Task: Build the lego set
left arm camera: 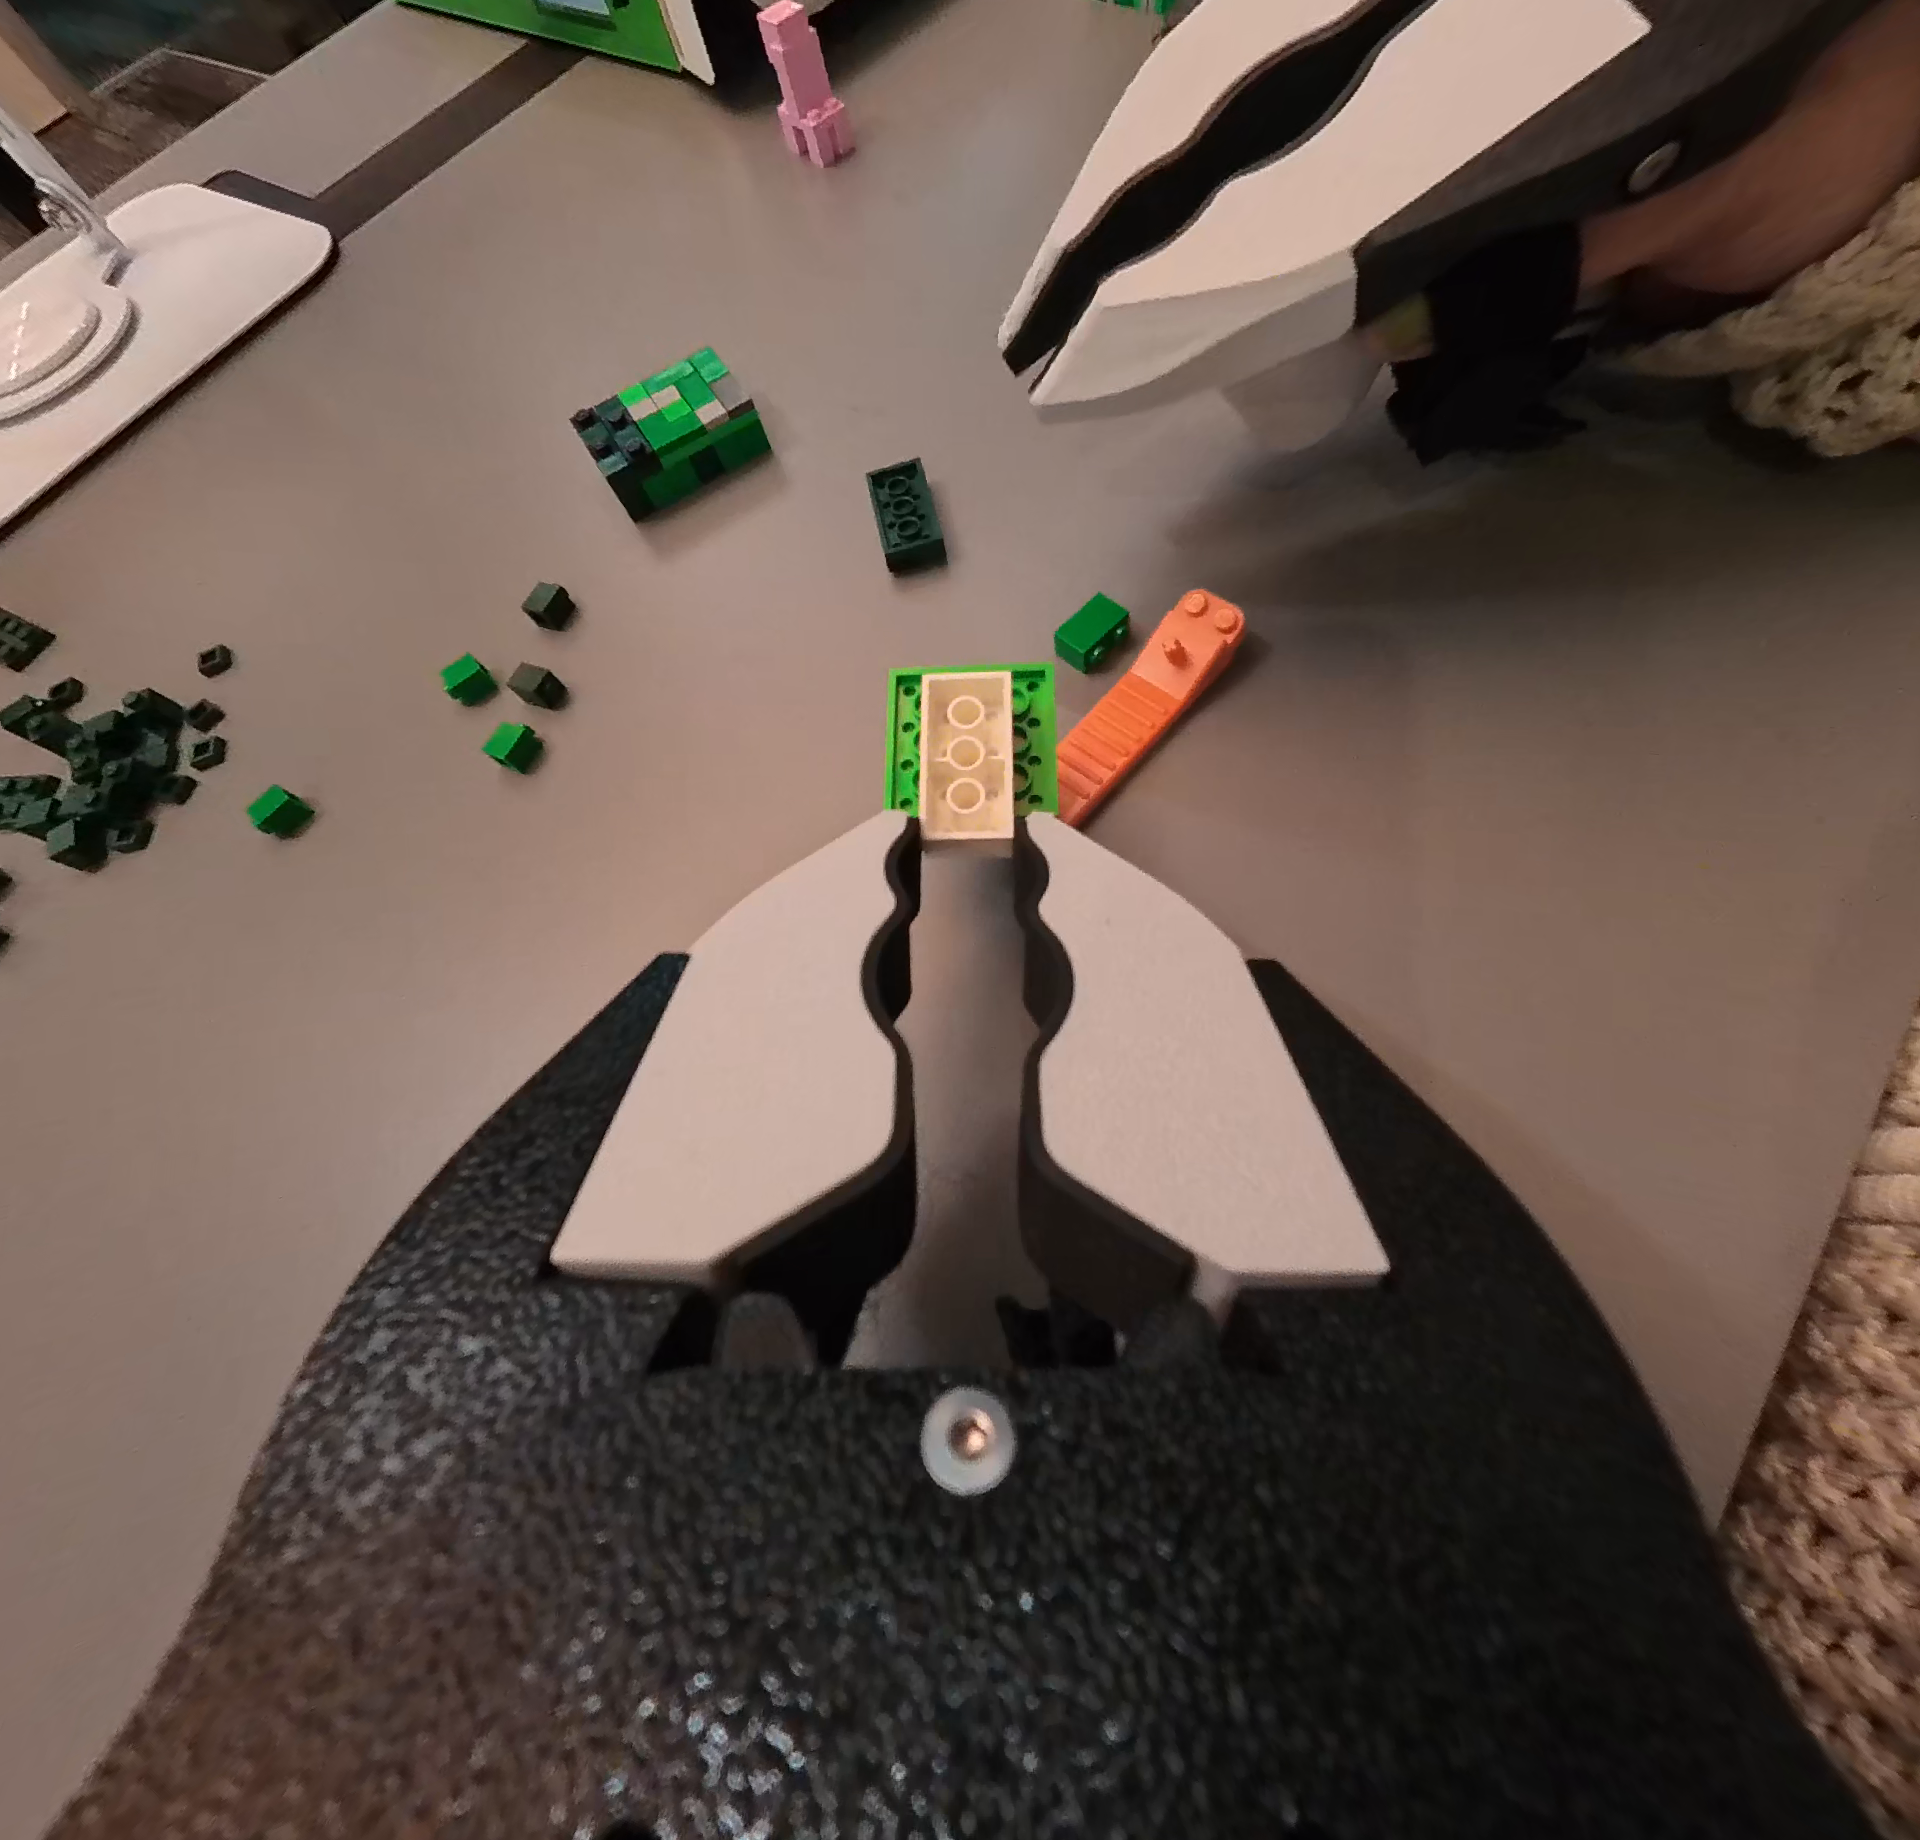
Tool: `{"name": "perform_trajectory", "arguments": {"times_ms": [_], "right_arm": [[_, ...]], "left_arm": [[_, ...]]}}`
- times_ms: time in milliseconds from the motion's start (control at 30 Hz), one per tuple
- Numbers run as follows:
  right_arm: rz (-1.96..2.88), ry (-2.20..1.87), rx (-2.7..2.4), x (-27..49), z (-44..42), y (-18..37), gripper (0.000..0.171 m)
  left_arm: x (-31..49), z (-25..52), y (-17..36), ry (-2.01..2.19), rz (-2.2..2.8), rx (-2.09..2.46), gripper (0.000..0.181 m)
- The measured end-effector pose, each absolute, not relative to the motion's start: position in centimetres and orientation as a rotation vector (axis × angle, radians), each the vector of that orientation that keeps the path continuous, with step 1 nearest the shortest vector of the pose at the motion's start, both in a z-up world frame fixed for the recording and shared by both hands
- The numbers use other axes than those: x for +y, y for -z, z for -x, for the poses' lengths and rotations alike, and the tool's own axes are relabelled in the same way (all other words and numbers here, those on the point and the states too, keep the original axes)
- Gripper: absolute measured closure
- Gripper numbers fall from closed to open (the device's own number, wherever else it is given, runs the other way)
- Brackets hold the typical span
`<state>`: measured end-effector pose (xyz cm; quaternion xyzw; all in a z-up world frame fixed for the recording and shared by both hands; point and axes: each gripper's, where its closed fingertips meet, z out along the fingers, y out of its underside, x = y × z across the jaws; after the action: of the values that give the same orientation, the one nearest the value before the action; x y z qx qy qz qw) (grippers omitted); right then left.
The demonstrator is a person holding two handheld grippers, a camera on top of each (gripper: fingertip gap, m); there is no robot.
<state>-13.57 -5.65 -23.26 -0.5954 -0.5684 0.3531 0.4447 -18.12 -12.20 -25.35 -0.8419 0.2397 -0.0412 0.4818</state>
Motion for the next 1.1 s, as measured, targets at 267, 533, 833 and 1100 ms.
{"name": "perform_trajectory", "arguments": {"times_ms": [267,533,833,1100], "right_arm": [[1.477,-0.87,-1.416,-5.67,13.62,23.38,0.159],[1.474,-0.87,-1.417,-5.68,13.64,23.41,0.16],[1.473,-0.87,-1.418,-5.68,13.67,23.45,0.16],[1.468,-0.867,-1.419,-5.7,13.69,23.45,0.16]], "left_arm": [[-12.23,18.04,25.53,0.103,2.058,0.591,0.164],[-12.25,17.96,25.61,0.106,2.06,0.595,0.164],[-12.34,18.08,25.71,0.103,2.062,0.591,0.164],[-12.48,18.17,25.78,0.1,2.063,0.586,0.164]]}}
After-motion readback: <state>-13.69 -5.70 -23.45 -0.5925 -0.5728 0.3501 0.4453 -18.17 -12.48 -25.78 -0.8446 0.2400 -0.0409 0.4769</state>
